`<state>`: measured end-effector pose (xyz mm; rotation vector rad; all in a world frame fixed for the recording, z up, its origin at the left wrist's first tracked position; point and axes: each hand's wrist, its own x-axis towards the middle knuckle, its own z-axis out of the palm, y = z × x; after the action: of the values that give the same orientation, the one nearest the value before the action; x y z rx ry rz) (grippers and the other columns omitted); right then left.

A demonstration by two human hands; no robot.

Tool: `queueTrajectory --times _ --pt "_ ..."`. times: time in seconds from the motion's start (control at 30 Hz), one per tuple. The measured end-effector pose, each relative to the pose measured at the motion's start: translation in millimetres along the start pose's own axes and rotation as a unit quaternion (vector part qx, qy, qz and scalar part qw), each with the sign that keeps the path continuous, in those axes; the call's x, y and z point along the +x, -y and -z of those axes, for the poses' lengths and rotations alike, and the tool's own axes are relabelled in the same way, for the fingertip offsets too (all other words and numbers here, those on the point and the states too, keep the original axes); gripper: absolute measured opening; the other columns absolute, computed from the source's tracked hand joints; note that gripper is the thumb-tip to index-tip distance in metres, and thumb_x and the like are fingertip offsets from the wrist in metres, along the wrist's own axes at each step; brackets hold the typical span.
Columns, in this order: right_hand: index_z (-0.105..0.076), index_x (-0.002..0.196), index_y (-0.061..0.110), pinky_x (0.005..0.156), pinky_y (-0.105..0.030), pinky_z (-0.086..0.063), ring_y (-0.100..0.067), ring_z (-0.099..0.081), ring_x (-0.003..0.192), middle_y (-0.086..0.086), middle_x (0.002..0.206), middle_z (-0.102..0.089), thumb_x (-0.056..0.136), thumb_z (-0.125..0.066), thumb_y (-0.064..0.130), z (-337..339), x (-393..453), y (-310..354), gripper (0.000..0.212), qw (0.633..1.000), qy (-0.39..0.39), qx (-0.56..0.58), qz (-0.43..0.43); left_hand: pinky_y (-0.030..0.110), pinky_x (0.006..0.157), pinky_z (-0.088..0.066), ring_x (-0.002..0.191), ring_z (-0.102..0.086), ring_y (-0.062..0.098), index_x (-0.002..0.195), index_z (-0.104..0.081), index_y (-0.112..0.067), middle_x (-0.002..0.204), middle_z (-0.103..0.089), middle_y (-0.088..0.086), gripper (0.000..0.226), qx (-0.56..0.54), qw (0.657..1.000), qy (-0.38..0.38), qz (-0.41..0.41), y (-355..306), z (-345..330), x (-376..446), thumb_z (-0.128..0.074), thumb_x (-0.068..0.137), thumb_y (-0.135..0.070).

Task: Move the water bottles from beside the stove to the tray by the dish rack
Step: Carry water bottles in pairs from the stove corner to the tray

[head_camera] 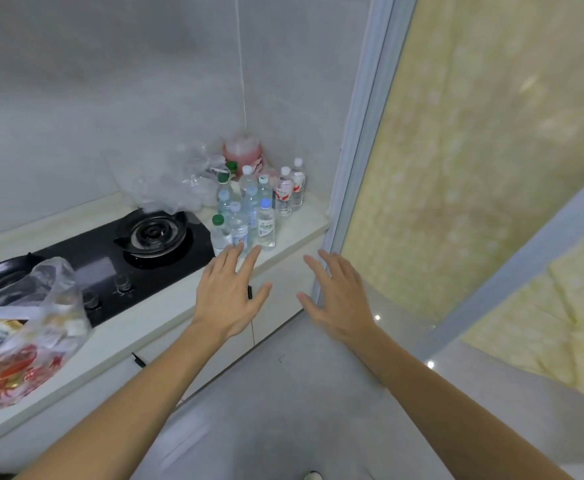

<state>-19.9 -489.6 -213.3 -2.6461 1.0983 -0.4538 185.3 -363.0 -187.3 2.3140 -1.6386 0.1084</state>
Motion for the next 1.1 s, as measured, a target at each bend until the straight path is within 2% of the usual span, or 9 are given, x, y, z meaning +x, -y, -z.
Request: queueTrajectory --times 0.17,0.3,0.4,0.57,0.73,0.83,0.97,1.1 --pt "-0.036 0.162 0.031 0.125 -0.055 -0.031 -0.034 -0.028 0.157 -0.004 0.171 -0.033 0.092 -0.039 0.07 -1 86 -42 0.08 1.0 0.016 0.018 0.0 0.05 0.117 -0.038 0.147 -0.039 0.033 0.159 -0.037 -0.024 0.159 -0.042 0.012 0.073 -0.015 1.0 0.01 0.003 -4 -26 81 -0.033 0.098 -0.065" --pt "-0.036 0.162 0.032 0.124 -0.055 -0.031 -0.033 -0.027 0.158 -0.003 0.171 -0.032 0.092 -0.039 0.068 -11 157 -71 0.079 1.0 0.023 0.019 0.001 0.048 0.115 -0.039 0.148 -0.039 0.032 0.159 -0.037 -0.024 0.16 -0.042 0.01 0.07 -0.031 0.999 0.004 0.009 1 -53 152 -0.042 0.099 -0.06" --pt "-0.036 0.162 0.03 0.125 -0.055 -0.031 -0.033 -0.027 0.158 -0.004 0.171 -0.032 0.096 -0.048 0.063 -23 217 -95 0.075 1.0 0.026 0.016 -0.004 0.047 0.107 -0.045 0.142 -0.045 0.033 0.158 -0.039 -0.021 0.154 -0.046 0.011 0.07 -0.051 0.999 -0.002 -0.007 6 -75 218 -0.042 0.098 -0.058" --pt "-0.034 0.162 0.027 0.123 -0.055 -0.035 -0.033 -0.028 0.156 -0.007 0.17 -0.032 0.098 -0.061 0.054 -39 305 -128 0.075 0.999 0.048 0.014 -0.016 0.048 0.102 -0.05 0.137 -0.048 0.035 0.157 -0.039 -0.019 0.15 -0.049 0.013 0.074 -0.094 0.995 0.029 0.011 20 -111 316 -0.039 0.095 -0.059" --pt "-0.035 0.162 0.021 0.121 -0.054 -0.038 -0.036 -0.031 0.152 -0.011 0.166 -0.035 0.097 -0.066 0.048 -55 382 -150 0.076 0.996 0.071 0.033 -0.03 0.051 0.099 -0.052 0.131 -0.052 0.037 0.158 -0.037 -0.017 0.146 -0.05 0.014 0.078 -0.129 0.99 0.05 0.029 34 -143 385 -0.041 0.092 -0.058" --pt "-0.033 0.161 0.022 0.116 -0.05 -0.04 -0.033 -0.034 0.149 -0.007 0.162 -0.038 0.096 -0.07 0.04 -65 425 -159 0.077 0.994 0.081 0.068 -0.023 0.054 0.095 -0.055 0.133 -0.051 0.038 0.159 -0.034 -0.017 0.15 -0.046 0.014 0.08 -0.138 0.988 0.061 0.042 37 -164 414 -0.046 0.091 -0.058" --pt "-0.041 0.157 0.016 0.121 -0.044 -0.032 -0.033 -0.04 0.146 -0.007 0.157 -0.046 0.085 -0.083 0.026 -91 483 -177 0.084 0.988 0.074 0.132 -0.018 0.051 0.104 -0.049 0.141 -0.044 0.032 0.16 -0.032 -0.013 0.153 -0.041 0.011 0.078 -0.213 0.969 0.066 0.111 30 -190 447 -0.067 0.095 -0.038" --pt "-0.042 0.156 0.008 0.126 -0.048 -0.029 -0.036 -0.033 0.155 -0.018 0.163 -0.04 0.079 -0.086 0.015 -115 527 -193 0.089 0.977 0.095 0.187 -0.034 0.039 0.116 -0.032 0.151 -0.033 0.027 0.162 -0.023 -0.011 0.163 -0.032 0.011 0.082 -0.284 0.927 0.061 0.237 21 -214 472 -0.069 0.097 -0.03"
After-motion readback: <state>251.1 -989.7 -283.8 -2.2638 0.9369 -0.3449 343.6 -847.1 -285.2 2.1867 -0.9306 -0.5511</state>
